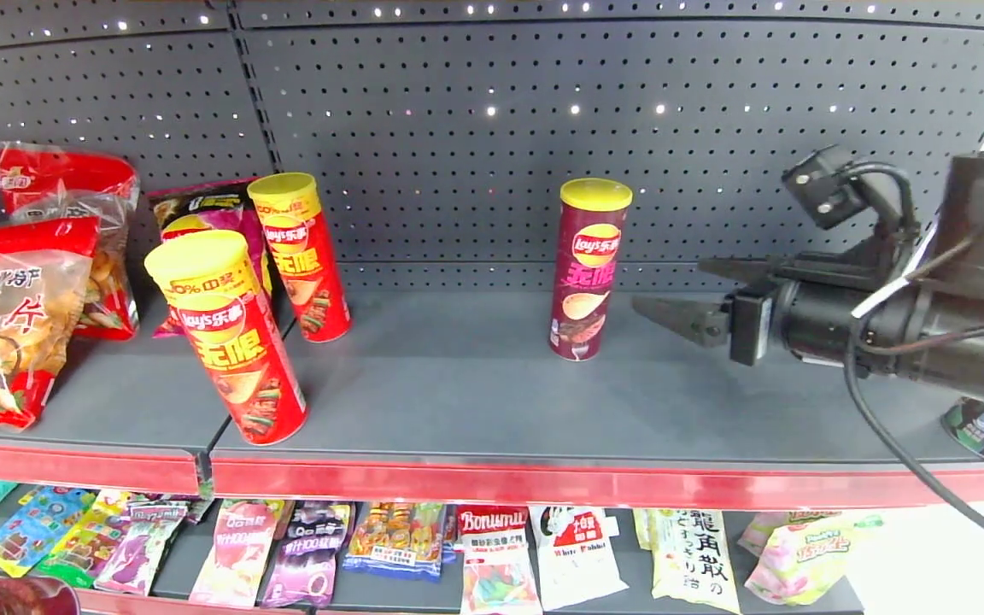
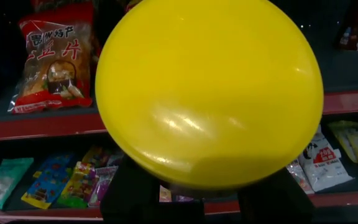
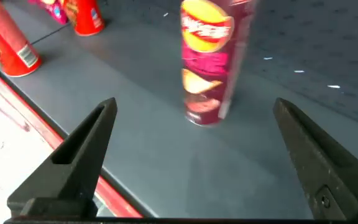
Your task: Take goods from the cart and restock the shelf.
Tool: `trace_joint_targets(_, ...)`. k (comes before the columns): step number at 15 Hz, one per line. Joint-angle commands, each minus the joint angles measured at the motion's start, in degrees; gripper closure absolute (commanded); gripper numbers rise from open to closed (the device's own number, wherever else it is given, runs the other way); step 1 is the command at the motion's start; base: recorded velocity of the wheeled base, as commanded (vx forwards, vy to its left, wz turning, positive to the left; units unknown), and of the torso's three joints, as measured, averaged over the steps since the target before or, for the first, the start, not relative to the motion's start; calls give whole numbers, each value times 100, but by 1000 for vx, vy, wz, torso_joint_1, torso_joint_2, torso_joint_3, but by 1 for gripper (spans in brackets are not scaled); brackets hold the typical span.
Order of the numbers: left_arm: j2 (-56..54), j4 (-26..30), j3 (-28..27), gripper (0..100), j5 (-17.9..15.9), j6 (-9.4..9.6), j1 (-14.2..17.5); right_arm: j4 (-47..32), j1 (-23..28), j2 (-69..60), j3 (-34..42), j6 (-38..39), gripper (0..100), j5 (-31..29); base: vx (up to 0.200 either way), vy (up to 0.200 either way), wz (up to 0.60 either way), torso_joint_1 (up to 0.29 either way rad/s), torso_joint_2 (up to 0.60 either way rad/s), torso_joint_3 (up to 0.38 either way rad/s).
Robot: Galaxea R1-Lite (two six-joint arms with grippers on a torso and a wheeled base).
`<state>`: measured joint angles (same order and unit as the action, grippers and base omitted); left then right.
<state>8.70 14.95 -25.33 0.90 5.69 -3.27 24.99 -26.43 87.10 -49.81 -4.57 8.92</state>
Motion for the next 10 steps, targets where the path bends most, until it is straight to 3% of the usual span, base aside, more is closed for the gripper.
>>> trace_joint_targets(1, 8, 0, -7, 100, 33, 2, 2, 102, -117, 738, -389, 9, 0, -5, 0, 0, 0, 0, 0, 0)
trace_joint_targets(10, 26, 0, -51, 100, 112, 2, 10, 296, -257, 1722, -1549, 9, 0, -207, 0, 0, 0, 0, 0, 0)
